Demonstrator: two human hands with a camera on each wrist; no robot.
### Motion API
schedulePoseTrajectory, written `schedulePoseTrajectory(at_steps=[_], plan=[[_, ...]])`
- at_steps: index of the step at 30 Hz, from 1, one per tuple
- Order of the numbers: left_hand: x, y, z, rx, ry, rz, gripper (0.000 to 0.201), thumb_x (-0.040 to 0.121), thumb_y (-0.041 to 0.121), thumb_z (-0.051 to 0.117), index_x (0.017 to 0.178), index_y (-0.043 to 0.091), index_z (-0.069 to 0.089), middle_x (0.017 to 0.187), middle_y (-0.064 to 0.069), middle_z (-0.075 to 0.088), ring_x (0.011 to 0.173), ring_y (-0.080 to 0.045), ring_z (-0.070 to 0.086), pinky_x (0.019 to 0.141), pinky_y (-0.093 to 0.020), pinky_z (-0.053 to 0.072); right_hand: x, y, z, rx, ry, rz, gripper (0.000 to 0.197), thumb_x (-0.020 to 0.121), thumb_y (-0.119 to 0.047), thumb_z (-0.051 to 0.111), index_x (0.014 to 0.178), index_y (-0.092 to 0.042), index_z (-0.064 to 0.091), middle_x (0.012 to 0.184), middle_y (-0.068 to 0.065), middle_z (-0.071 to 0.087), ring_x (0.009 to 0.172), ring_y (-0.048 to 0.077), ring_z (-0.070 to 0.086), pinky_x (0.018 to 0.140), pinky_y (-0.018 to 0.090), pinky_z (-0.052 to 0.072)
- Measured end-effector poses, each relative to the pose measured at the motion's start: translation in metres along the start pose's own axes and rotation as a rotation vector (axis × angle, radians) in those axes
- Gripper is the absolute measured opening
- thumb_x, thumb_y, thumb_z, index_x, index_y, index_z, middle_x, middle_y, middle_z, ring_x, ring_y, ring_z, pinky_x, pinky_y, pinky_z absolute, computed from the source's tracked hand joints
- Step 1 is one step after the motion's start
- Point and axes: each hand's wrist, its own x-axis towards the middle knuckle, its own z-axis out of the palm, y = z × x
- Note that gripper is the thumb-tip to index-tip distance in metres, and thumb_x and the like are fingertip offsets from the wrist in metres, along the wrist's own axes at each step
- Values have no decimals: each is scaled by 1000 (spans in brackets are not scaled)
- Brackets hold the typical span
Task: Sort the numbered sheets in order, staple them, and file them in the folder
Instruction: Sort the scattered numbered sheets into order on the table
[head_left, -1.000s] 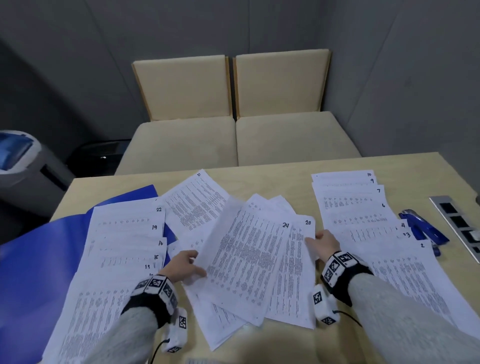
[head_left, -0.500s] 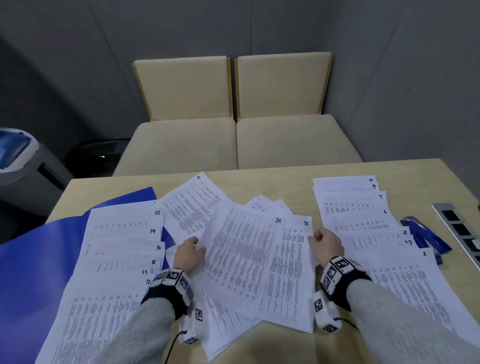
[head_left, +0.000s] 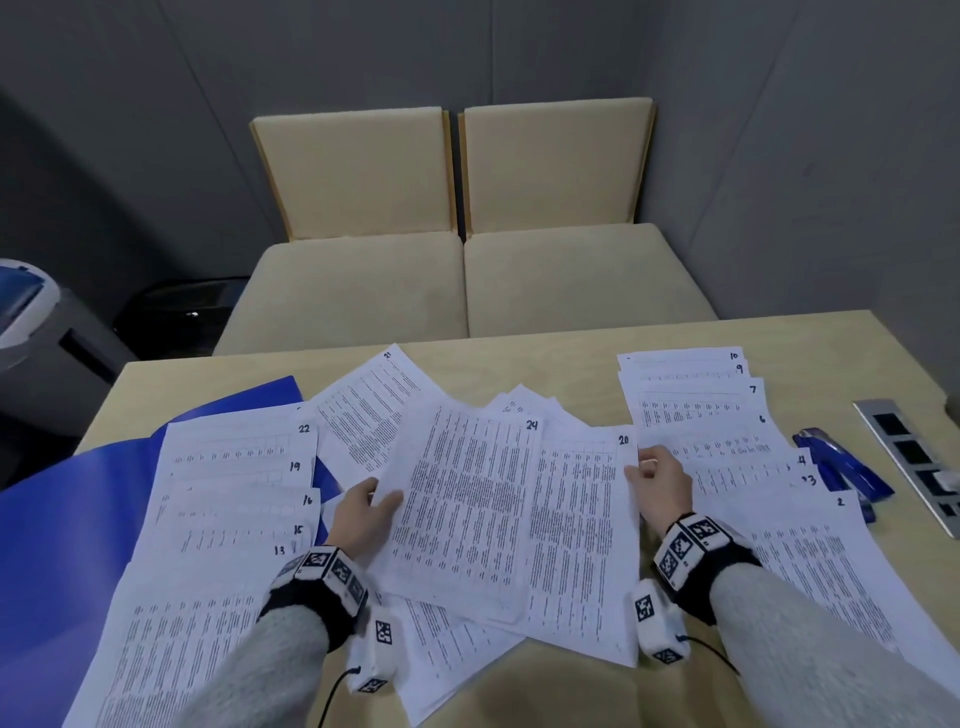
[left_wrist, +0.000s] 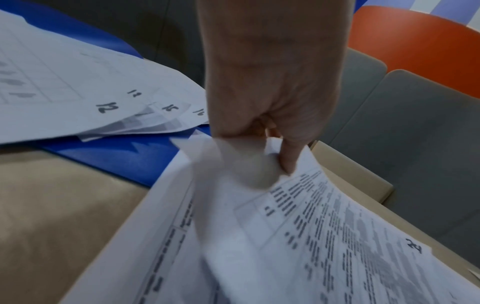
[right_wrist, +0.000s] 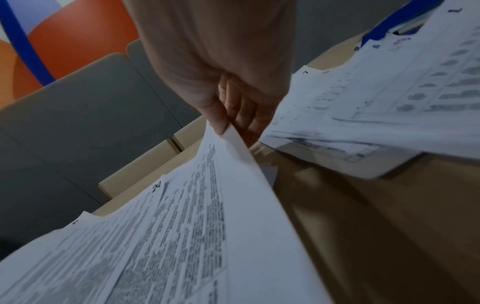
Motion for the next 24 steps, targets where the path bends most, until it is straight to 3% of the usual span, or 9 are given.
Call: schedulePoseTrajectory(at_steps=[2,4,7,10,13,16,20,22,24], plan=[[-3,3,2,15,39,28,27,90,23,55,115,13,59,105,-6,68,92,-25,65,80,-34,50,0,-2,-3,-50,35,-15,15,92,-9,54,104,-1,58,95,15,66,88,31,60,76,33,45],[-7,6,4,15,73,55,20,92,14,50,110,16,58,98,-4,67,84,-22,64,70,-30,46,-4,-9,-10,-42,141,-46,15,96,-9,47,104,0,57,93,14,63,82,27,53,70,29,38],[-11,8,6,-23,101,63,13,91,8,45,97,14,55,83,-3,63,72,-20,58,61,-29,42,-4,-28,-28,213,263,-27,19,99,-9,41,110,0,53,94,7,54,84,20,49,63,25,36],[-7,4,6,-100,96,30,13,86,5,45,92,13,54,83,-7,63,75,-26,60,69,-37,49,14,-46,-48,492,294,18,17,96,-6,41,108,-8,54,79,2,49,78,16,48,51,15,35],[-8,7,5,-212,50,18,24,85,2,49,103,17,55,97,-3,68,88,-24,67,82,-43,55,33,-60,-66,645,304,27,19,91,-3,40,86,-18,51,63,1,36,44,3,36,39,14,26],[-9,8,3,-234,22,10,29,85,0,47,108,17,54,101,-4,68,93,-25,65,86,-42,53,49,-66,-73,720,314,58,27,87,0,42,70,-20,45,55,-3,35,35,3,28,46,21,23],[-6,6,4,-213,-37,1,31,81,5,45,104,23,55,102,-3,68,95,-25,66,88,-48,53,49,-66,-43,493,181,109,25,89,3,37,96,-17,53,73,4,44,58,13,43,48,17,36],[-5,6,6,-216,-38,14,32,80,6,44,105,24,55,103,-3,68,95,-25,65,88,-47,53,48,-61,-22,357,90,162,31,91,3,34,110,-9,55,95,10,54,83,24,51,75,26,45],[-7,7,5,-234,-14,23,34,81,5,42,105,24,55,102,-2,68,95,-26,65,86,-45,53,47,-55,-5,212,-42,270,36,97,0,32,126,7,51,122,21,55,113,34,51,96,36,40]])
